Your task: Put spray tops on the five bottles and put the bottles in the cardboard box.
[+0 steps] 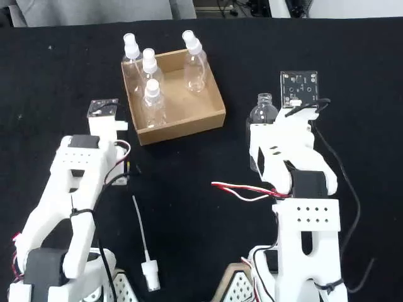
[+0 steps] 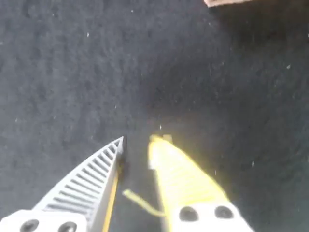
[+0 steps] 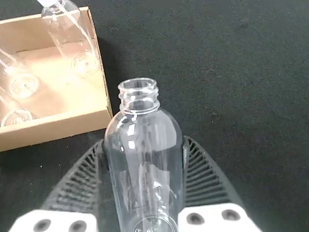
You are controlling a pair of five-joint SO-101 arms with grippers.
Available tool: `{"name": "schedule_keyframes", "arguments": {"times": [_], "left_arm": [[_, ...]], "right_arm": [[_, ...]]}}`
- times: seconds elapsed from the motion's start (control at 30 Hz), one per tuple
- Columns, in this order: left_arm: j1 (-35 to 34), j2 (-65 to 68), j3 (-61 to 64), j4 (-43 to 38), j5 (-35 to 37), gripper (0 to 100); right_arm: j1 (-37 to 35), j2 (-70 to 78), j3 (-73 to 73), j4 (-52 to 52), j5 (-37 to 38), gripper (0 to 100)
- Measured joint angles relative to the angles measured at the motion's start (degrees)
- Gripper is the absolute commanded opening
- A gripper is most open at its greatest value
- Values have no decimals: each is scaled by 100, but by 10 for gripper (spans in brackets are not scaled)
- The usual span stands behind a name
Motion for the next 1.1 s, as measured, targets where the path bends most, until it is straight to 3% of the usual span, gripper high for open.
{"name": "schedule_keyframes", "arguments": {"times": [0.2, 0.5, 0.77, 1.1], "left_arm": [[9, 0, -281, 677, 132, 159], [738, 0, -290, 1037, 123, 159], [774, 0, -229, 1011, 1222, 159], [1442, 0, 193, 1002, 1653, 159]], "right_arm": [[0, 0, 0, 0, 0, 31], [0, 0, 0, 0, 0, 31], [0, 0, 0, 0, 0, 31], [0, 0, 0, 0, 0, 31]]}}
